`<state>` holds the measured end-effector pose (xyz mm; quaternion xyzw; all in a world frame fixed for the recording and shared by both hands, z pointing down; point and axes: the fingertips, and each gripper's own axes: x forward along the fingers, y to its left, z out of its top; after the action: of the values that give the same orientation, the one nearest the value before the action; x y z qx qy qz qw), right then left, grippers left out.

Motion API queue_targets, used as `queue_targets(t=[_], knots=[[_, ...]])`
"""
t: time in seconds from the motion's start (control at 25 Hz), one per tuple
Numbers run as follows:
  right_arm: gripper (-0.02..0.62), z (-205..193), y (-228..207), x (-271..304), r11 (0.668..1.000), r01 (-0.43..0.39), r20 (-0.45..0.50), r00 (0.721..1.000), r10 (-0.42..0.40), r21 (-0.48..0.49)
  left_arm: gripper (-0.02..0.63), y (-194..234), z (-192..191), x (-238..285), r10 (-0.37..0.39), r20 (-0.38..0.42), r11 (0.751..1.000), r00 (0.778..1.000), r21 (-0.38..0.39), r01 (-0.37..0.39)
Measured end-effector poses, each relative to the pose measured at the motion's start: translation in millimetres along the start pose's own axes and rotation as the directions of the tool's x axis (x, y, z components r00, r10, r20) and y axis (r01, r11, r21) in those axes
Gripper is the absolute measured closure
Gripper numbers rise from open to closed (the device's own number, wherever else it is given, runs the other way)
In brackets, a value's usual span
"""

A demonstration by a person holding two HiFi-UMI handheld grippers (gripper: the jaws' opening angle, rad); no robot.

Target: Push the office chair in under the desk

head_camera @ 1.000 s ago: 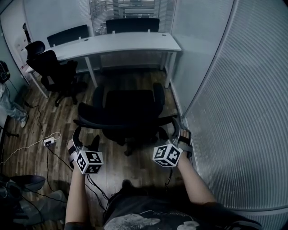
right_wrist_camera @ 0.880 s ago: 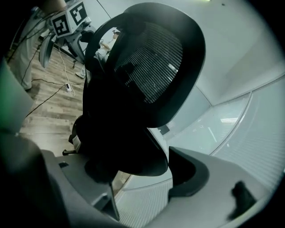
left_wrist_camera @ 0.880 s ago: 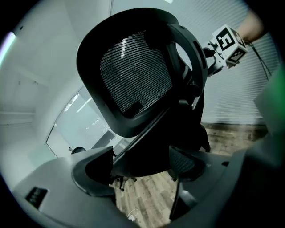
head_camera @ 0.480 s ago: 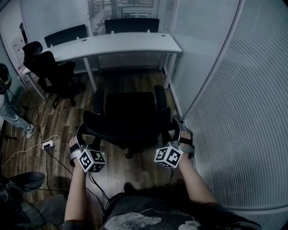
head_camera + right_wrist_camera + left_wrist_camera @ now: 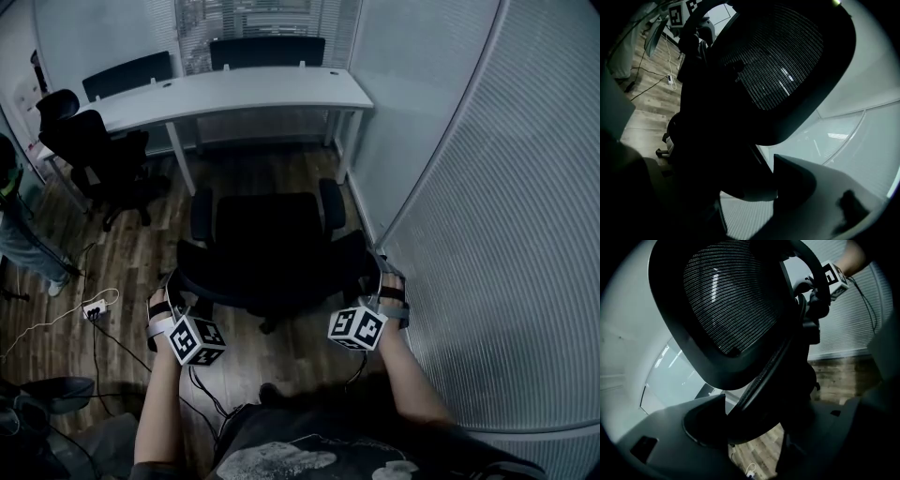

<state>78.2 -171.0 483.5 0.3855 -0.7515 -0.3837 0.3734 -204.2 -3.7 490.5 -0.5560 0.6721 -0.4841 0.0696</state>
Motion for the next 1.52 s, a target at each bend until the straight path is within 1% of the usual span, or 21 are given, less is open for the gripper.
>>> queue_targets(t=[0.12,0.36,0.52,0.68,0.88,1.08,1.32,1.52], knots=[[0.301,1.4,-0.6,0.6,1.0,0.016,0.006,1.0,-0.016,-0.012,0.281,1.0,-1.0,1.5,-0.011,-0.001,1.0,1.0,0.025,0.011],[0.313,4.6,2.7,10.0,0.999,0.024,-0.017,1.0,-0.025,-0.032,0.282,7.5,-5.1,16.1,-0.032,-0.013,0.999,0.999,0.03,0.033],[0.318,4.4,6.2,19.9,0.999,0.033,-0.031,0.999,-0.034,-0.035,0.283,10.8,-5.4,30.2,-0.026,0.008,0.999,1.0,0.035,0.026],[0.321,21.7,2.0,39.3,0.999,0.028,-0.036,0.999,-0.03,-0.044,0.285,31.8,-7.7,48.1,-0.03,0.029,0.999,0.999,0.042,0.029],[0.321,29.3,2.7,58.9,0.999,0.016,-0.046,0.999,-0.018,-0.041,0.287,43.0,-8.7,67.5,-0.016,0.056,0.999,0.998,0.047,0.013],[0.321,38.6,-6.3,90.9,0.999,0.029,-0.042,0.999,-0.03,-0.039,0.287,61.8,-1.7,98.6,-0.011,0.078,0.999,0.997,0.052,0.007],[0.325,51.5,-9.5,132.5,0.998,0.024,-0.025,0.999,-0.026,-0.049,0.287,82.9,-0.5,143.4,-0.016,0.06,0.999,0.998,0.048,0.013],[0.325,54.9,-22.9,183.9,0.998,0.018,-0.034,0.999,-0.02,-0.052,0.286,99.7,13.0,187.9,-0.004,0.053,0.999,0.999,0.036,0.002]])
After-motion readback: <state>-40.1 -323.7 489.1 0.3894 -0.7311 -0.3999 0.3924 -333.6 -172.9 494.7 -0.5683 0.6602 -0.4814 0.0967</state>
